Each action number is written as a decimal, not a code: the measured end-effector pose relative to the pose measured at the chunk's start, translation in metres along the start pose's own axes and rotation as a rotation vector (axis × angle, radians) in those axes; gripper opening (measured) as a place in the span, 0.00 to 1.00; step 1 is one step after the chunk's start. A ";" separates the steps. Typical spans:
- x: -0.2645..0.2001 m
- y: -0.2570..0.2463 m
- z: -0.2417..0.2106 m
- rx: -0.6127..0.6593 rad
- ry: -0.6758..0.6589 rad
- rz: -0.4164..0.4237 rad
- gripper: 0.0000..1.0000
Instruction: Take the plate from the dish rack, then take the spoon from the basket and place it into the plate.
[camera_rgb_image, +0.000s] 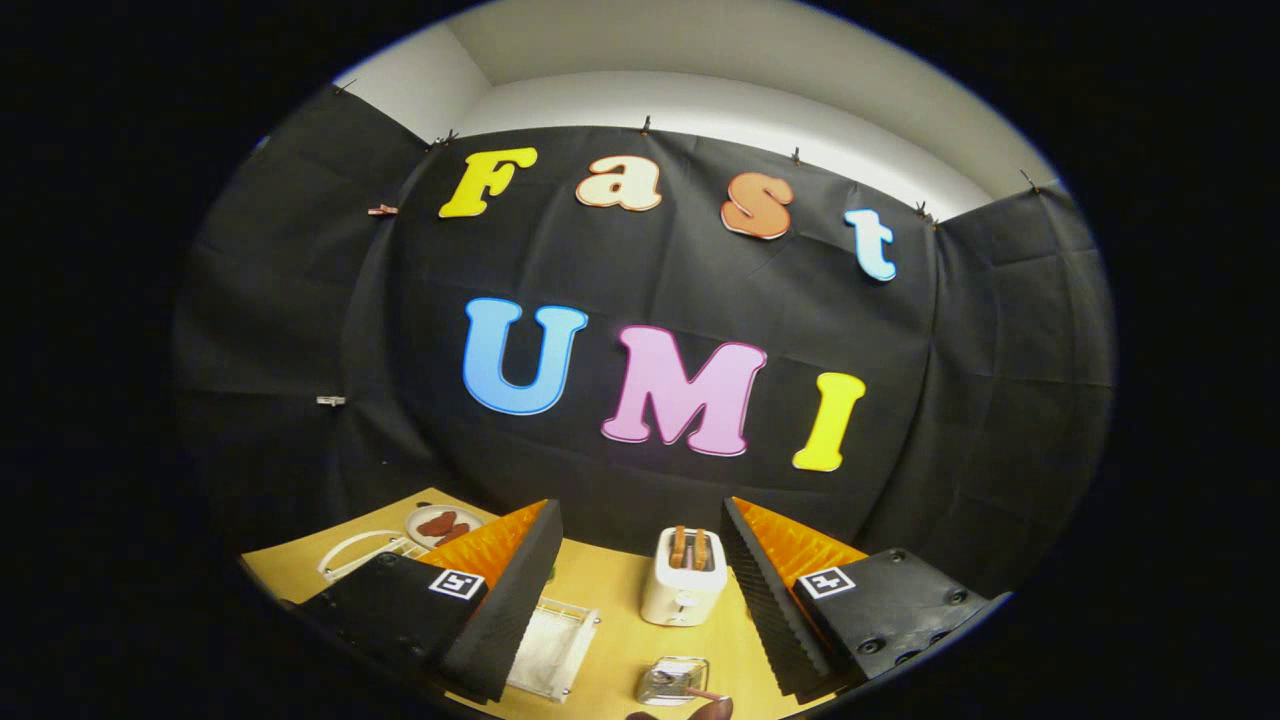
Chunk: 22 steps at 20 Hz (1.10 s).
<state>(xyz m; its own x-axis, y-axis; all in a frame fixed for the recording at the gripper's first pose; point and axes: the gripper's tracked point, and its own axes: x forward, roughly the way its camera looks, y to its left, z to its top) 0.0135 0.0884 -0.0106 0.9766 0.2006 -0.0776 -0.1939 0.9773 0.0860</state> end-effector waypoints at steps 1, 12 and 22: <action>0.008 0.013 -0.008 0.025 0.036 0.037 0.98; 0.087 0.104 -0.162 0.159 0.560 0.120 0.98; 0.118 0.137 -0.275 0.191 0.843 -0.002 0.63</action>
<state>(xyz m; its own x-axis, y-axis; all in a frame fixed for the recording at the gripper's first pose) 0.0762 0.2649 -0.2814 0.5672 0.2567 -0.7825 -0.0993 0.9646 0.2444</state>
